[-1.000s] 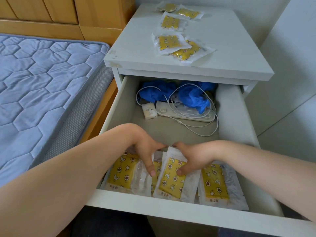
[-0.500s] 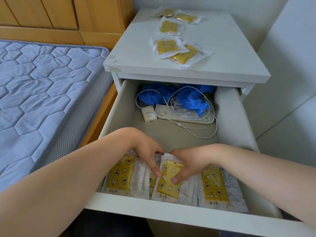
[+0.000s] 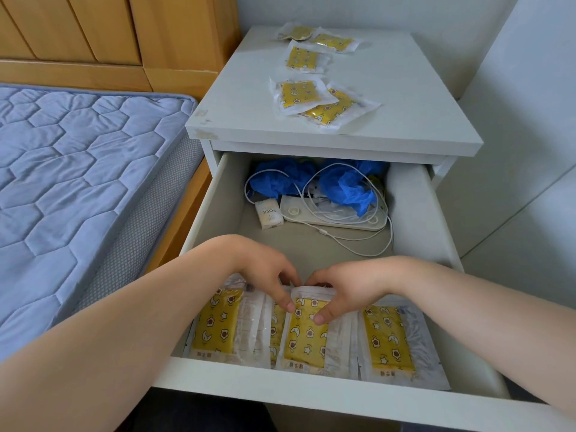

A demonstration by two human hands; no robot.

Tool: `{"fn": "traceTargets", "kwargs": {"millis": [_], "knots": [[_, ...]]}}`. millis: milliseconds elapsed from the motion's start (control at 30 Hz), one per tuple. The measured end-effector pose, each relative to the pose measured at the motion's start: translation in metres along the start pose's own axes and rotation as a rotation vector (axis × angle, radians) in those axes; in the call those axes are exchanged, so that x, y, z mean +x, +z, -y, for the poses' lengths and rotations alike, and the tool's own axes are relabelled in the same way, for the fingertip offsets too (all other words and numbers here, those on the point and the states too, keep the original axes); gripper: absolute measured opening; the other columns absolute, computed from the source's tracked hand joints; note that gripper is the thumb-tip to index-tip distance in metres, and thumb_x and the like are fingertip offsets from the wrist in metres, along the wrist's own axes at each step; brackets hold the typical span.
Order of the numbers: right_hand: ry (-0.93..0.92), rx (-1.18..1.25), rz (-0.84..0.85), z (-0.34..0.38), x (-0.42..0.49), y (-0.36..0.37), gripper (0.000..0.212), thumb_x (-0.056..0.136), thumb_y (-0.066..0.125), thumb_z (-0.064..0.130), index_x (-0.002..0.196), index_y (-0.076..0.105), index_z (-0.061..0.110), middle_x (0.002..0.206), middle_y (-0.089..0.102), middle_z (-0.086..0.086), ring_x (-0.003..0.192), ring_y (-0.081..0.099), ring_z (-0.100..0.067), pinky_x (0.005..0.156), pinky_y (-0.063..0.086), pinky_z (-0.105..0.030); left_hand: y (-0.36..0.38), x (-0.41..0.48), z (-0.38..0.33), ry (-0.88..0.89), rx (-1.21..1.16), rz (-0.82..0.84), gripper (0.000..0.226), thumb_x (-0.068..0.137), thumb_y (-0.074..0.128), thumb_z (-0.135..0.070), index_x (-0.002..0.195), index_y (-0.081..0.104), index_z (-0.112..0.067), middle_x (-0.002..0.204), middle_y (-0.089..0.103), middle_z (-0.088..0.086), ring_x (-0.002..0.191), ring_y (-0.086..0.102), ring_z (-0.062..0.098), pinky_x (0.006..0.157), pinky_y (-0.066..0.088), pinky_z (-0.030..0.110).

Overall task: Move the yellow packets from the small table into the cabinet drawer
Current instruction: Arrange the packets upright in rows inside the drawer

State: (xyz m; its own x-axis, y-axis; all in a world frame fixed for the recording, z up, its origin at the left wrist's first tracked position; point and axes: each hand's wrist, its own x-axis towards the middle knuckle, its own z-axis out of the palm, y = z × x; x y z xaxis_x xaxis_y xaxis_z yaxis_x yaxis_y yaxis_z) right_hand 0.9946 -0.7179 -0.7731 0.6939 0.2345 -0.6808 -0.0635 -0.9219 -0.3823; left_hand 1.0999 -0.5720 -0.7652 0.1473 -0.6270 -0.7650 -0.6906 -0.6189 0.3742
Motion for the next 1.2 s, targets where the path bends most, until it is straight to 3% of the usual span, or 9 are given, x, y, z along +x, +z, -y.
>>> {"fn": "traceTargets", "kwargs": {"millis": [100, 233, 400, 533, 700, 800, 900, 1000, 1200], "knots": [[-0.005, 0.021, -0.094, -0.001, -0.001, -0.004, 0.076, 0.082, 0.063, 0.056, 0.144, 0.036, 0.021, 0.140, 0.048, 0.003, 0.123, 0.050, -0.014, 0.101, 0.041, -0.027, 0.001, 0.000, -0.001, -0.005, 0.017, -0.021, 0.062, 0.088, 0.059, -0.051, 0.143, 0.041, -0.026, 0.139, 0.049, -0.005, 0.122, 0.050, 0.016, 0.058, 0.044, 0.007], [-0.005, 0.058, -0.336, -0.004, -0.009, -0.019, 0.058, 0.087, 0.061, 0.048, 0.136, 0.047, 0.021, 0.134, 0.053, 0.003, 0.117, 0.054, -0.012, 0.096, 0.045, -0.027, -0.001, -0.002, -0.002, 0.012, 0.040, -0.218, 0.056, 0.091, 0.056, -0.049, 0.141, 0.043, -0.026, 0.136, 0.054, -0.005, 0.120, 0.052, 0.012, 0.099, 0.043, 0.027], [0.022, -0.029, -0.670, -0.011, -0.026, -0.043, 0.024, 0.090, 0.055, 0.035, 0.110, 0.064, 0.023, 0.107, 0.064, 0.008, 0.100, 0.059, -0.013, 0.079, 0.047, -0.029, -0.020, -0.015, -0.017, -0.034, 0.047, -0.654, 0.035, 0.094, 0.054, -0.039, 0.126, 0.057, -0.026, 0.114, 0.064, -0.008, 0.100, 0.059, 0.012, 0.087, 0.047, 0.027], [-0.058, 0.107, -1.188, -0.013, -0.041, -0.072, 0.013, 0.086, 0.056, 0.018, 0.078, 0.066, 0.016, 0.072, 0.065, 0.003, 0.070, 0.060, -0.019, 0.065, 0.049, -0.034, -0.045, -0.034, -0.032, 0.042, -0.010, -1.205, 0.016, 0.093, 0.052, -0.023, 0.094, 0.068, -0.021, 0.081, 0.065, -0.008, 0.076, 0.060, 0.015, 0.068, 0.047, 0.028], [-0.068, 0.237, -1.490, -0.023, -0.042, -0.124, 0.013, 0.088, 0.055, 0.010, 0.097, 0.063, 0.010, 0.097, 0.060, 0.002, 0.094, 0.054, -0.017, 0.079, 0.038, -0.022, -0.086, -0.038, -0.040, 0.167, -0.129, -1.700, 0.014, 0.088, 0.056, -0.007, 0.090, 0.069, -0.011, 0.087, 0.064, -0.001, 0.082, 0.055, 0.014, 0.069, 0.042, 0.026], [0.144, 0.420, -1.251, -0.037, -0.026, -0.158, 0.042, 0.093, 0.051, 0.030, 0.131, 0.047, 0.012, 0.132, 0.049, -0.004, 0.124, 0.044, -0.021, 0.098, 0.036, -0.030, -0.116, -0.025, -0.038, 0.076, -0.230, -1.625, 0.031, 0.094, 0.051, -0.014, 0.124, 0.059, -0.015, 0.128, 0.053, 0.001, 0.121, 0.042, 0.017, 0.092, 0.033, 0.019], [0.190, 0.478, -1.086, -0.043, -0.016, -0.181, 0.062, 0.093, 0.046, 0.043, 0.145, 0.031, 0.013, 0.149, 0.036, -0.005, 0.136, 0.034, -0.023, 0.110, 0.031, -0.037, -0.143, -0.015, -0.033, -0.179, -0.307, -1.356, 0.051, 0.100, 0.035, -0.035, 0.149, 0.027, -0.023, 0.152, 0.031, 0.005, 0.139, 0.025, 0.027, 0.109, 0.025, 0.039], [0.139, 0.425, -0.991, -0.043, -0.017, -0.186, 0.071, 0.090, 0.052, 0.050, 0.147, 0.026, 0.017, 0.151, 0.033, -0.002, 0.138, 0.033, -0.022, 0.112, 0.029, -0.039, -0.161, -0.007, -0.029, -0.262, -0.258, -1.195, 0.051, 0.097, 0.035, -0.043, 0.145, 0.033, -0.026, 0.148, 0.037, 0.004, 0.135, 0.032, 0.028, 0.109, 0.023, 0.042], [0.047, 0.340, -1.055, -0.047, -0.017, -0.180, 0.067, 0.083, 0.069, 0.023, 0.142, 0.037, 0.023, 0.145, 0.043, -0.001, 0.133, 0.041, -0.019, 0.108, 0.035, -0.036, -0.170, -0.007, -0.013, 0.027, -0.307, -1.059, 0.041, 0.091, 0.059, -0.021, 0.130, 0.052, -0.033, 0.144, 0.045, -0.006, 0.133, 0.040, 0.016, 0.113, 0.028, 0.037]]}}
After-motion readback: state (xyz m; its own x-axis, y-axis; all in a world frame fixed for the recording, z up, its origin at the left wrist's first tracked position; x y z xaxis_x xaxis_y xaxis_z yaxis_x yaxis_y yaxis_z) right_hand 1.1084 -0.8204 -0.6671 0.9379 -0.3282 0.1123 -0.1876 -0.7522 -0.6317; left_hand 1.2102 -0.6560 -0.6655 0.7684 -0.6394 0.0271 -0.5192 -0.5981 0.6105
